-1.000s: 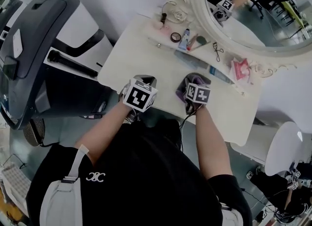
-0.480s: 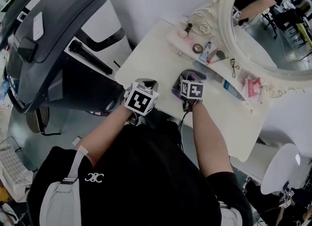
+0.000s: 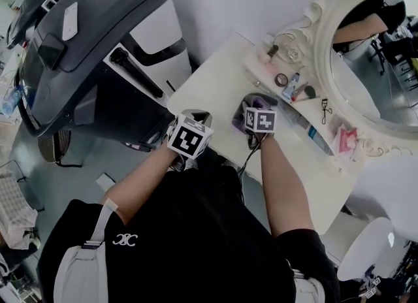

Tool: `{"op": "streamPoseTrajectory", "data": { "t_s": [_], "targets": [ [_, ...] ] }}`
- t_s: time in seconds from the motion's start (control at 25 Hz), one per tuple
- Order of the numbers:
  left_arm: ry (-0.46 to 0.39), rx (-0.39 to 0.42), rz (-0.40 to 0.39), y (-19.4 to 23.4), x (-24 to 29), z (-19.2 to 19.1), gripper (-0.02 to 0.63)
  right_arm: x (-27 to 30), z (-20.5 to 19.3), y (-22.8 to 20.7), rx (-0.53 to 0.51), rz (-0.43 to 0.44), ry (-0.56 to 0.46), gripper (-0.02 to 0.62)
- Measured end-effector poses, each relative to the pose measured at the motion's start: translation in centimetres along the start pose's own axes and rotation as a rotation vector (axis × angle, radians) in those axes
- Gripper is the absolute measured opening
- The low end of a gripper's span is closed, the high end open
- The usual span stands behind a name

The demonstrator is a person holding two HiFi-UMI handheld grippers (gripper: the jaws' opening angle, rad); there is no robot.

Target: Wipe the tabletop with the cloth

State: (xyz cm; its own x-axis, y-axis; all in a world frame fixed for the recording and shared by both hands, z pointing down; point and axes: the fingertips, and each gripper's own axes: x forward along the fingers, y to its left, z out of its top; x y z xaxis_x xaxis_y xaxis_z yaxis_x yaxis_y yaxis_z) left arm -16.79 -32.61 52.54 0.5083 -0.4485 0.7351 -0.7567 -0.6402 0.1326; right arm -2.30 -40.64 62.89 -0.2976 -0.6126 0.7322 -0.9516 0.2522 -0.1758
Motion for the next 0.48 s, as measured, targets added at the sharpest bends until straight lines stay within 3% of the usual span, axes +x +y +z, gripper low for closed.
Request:
{"op": "streamPoseTrajectory", "data": {
  "t_s": [0.16, 0.48],
  "targets": [
    [0.019, -0.079, 0.045, 2.0, -0.7, -1.8, 0.005, 1.4, 1.3, 1.3, -0.047, 0.038, 0.008, 0.041],
    [0.011, -0.16, 0.105, 4.3, -1.8, -3.2, 0.005, 4.3, 3.6, 5.4, -0.155, 0.1, 0.021, 0.041]
  ]
}}
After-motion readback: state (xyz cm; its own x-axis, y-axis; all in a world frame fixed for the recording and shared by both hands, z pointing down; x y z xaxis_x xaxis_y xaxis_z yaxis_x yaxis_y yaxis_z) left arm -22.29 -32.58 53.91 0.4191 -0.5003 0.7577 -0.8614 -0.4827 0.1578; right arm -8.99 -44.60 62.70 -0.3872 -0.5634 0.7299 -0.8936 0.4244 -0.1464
